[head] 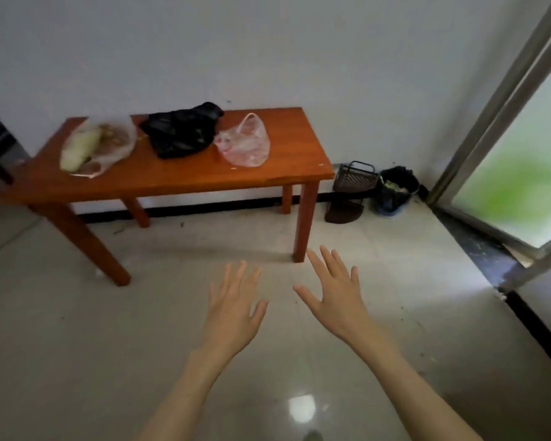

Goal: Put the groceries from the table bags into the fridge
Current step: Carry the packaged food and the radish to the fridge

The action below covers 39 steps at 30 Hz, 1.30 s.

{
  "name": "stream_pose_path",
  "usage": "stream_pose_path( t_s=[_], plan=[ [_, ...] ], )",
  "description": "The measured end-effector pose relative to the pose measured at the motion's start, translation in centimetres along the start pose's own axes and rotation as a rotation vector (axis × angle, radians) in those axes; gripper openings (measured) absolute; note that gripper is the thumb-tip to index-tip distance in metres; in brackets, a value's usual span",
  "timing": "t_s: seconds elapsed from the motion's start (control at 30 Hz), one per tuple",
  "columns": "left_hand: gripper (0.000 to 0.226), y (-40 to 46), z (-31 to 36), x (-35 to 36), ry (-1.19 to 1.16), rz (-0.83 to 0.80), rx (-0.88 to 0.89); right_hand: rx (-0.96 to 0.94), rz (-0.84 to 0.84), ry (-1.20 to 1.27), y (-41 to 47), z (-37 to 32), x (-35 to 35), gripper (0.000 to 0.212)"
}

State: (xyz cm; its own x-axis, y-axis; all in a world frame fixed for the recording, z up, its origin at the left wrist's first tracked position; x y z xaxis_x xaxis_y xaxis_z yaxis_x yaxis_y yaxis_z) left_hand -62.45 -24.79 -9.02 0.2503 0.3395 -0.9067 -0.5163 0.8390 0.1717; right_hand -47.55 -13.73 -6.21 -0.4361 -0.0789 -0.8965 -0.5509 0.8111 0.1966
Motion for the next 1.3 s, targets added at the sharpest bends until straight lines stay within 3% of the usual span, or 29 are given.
stream_pose_path(
  t_s=[0.07,0.2,0.43,0.87,1.13,1.3],
  plan=[
    [0.069,0.4,-3.7,-1.4,0.001,0.035,-0.095,-0.083,-0.033,0.017,2.4,-3.0,2.2,0.068],
    [0.058,2.5,-10.5,-3.4,-0.009,0.113,-0.239,-0.217,-0.122,0.021,7.3,-8.7,6.5,0.070],
    [0.058,9.9,-21.2,-6.2,0.036,0.199,-0.348,-0.332,-0.209,0.139,18.3,-18.1,14.3,0.068],
    [0.052,25.4,-36.8,-10.6,0.029,0.231,-0.528,-0.341,-0.304,0.405,35.9,-32.9,22.9,0.064],
    [0.054,34.3,-47.0,-10.7,-0.038,0.114,-0.526,-0.304,-0.275,0.324,44.2,-39.5,30.9,0.062],
    [0.056,40.7,-55.4,-12.4,0.029,0.110,-0.408,-0.256,-0.271,0.269,48.7,-45.1,35.6,0.060]
  ],
)
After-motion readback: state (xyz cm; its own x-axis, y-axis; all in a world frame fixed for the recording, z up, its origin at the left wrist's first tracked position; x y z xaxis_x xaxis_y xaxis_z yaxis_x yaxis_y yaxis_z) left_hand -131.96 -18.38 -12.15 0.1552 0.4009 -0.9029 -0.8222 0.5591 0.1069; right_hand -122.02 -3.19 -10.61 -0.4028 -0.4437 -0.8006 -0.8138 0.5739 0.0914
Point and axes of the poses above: each hand's wrist, its own y-axis towards the middle knuckle, its own x-axis out of the palm, z = x × y, the point moved 1 cm from there along y, towards the middle knuckle, and after that the axes turned 14 degrees about z, right-handed, at the moved point
